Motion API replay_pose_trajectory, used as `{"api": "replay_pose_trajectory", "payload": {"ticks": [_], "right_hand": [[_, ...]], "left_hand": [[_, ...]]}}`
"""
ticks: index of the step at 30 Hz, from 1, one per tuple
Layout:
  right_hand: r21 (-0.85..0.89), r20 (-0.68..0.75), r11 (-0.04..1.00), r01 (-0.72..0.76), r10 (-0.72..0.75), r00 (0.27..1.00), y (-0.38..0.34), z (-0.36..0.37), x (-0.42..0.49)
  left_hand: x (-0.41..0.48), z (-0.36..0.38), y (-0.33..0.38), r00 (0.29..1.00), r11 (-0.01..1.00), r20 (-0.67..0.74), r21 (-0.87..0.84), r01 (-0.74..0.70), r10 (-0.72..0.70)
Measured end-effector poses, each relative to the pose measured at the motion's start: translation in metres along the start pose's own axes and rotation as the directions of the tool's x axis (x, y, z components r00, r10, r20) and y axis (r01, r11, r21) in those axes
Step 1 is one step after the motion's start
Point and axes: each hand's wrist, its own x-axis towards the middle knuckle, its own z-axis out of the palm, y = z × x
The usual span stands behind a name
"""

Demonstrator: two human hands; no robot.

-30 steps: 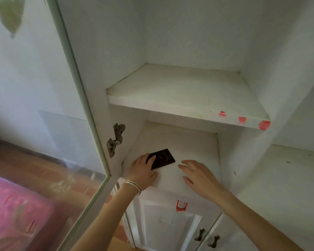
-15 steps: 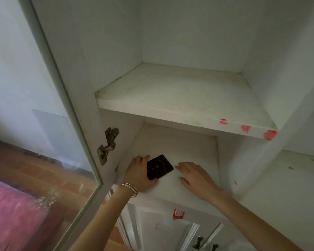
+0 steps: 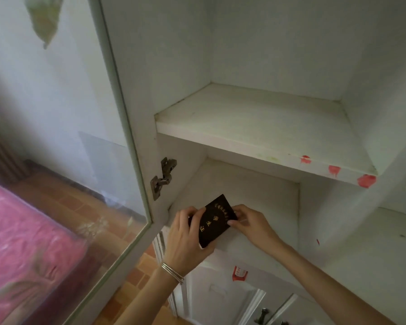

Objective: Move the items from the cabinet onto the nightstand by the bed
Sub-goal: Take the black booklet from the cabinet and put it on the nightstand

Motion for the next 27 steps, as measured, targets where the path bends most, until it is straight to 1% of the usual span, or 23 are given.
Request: {"api": "replay_pose_trajectory", "payload": {"ticks": [2, 4, 8, 10, 13, 15, 17, 20, 21, 23, 25, 27], "right_hand": [[0.051, 0.024, 0.998, 0.047, -0.048, 0.999, -0.009, 0.001, -0.006], [0.094, 0.086, 0.990, 0.100, -0.108, 0.990, -0.018, 0.002, -0.012], [0.131, 0.181, 0.972, 0.196, -0.218, 0.959, -0.036, 0.014, -0.029], [0.132, 0.250, 0.957, 0.256, -0.283, 0.926, -0.043, 0.027, -0.040], [0.137, 0.390, 0.928, 0.347, -0.373, 0.842, -0.050, 0.052, -0.063], [0.145, 0.478, 0.903, 0.405, -0.422, 0.770, -0.059, 0.073, -0.083], [0.155, 0.557, 0.868, 0.472, -0.472, 0.684, -0.072, 0.098, -0.107], [0.212, 0.643, 0.770, 0.602, -0.574, 0.507, -0.098, 0.137, -0.147], [0.240, 0.667, 0.725, 0.645, -0.606, 0.434, -0.111, 0.154, -0.167], [0.285, 0.684, 0.671, 0.685, -0.643, 0.344, -0.129, 0.177, -0.192], [0.363, 0.707, 0.601, 0.712, -0.676, 0.210, -0.152, 0.207, -0.236], [0.421, 0.724, 0.546, 0.725, -0.684, 0.095, -0.171, 0.235, -0.281]], "left_hand": [[-0.017, -0.008, 0.005, 0.997, 0.997, 0.020, 0.022, 0.077, -0.078], [-0.039, -0.015, 0.011, 0.986, 0.986, 0.040, 0.053, 0.161, -0.163], [-0.098, -0.033, 0.026, 0.948, 0.934, 0.036, 0.189, 0.304, -0.316], [-0.134, -0.043, 0.037, 0.913, 0.884, 0.014, 0.255, 0.392, -0.409], [-0.192, -0.065, 0.062, 0.845, 0.785, 0.001, 0.371, 0.497, -0.535], [-0.233, -0.083, 0.081, 0.792, 0.702, -0.036, 0.438, 0.561, -0.610], [-0.277, -0.102, 0.101, 0.725, 0.606, -0.106, 0.474, 0.639, -0.681], [-0.336, -0.134, 0.135, 0.607, 0.430, -0.212, 0.534, 0.728, -0.766], [-0.360, -0.147, 0.151, 0.552, 0.354, -0.253, 0.546, 0.759, -0.795], [-0.390, -0.167, 0.171, 0.474, 0.245, -0.304, 0.563, 0.790, -0.827], [-0.433, -0.189, 0.202, 0.360, 0.100, -0.378, 0.559, 0.823, -0.853], [-0.473, -0.208, 0.233, 0.249, -0.033, -0.448, 0.534, 0.845, -0.859]]}}
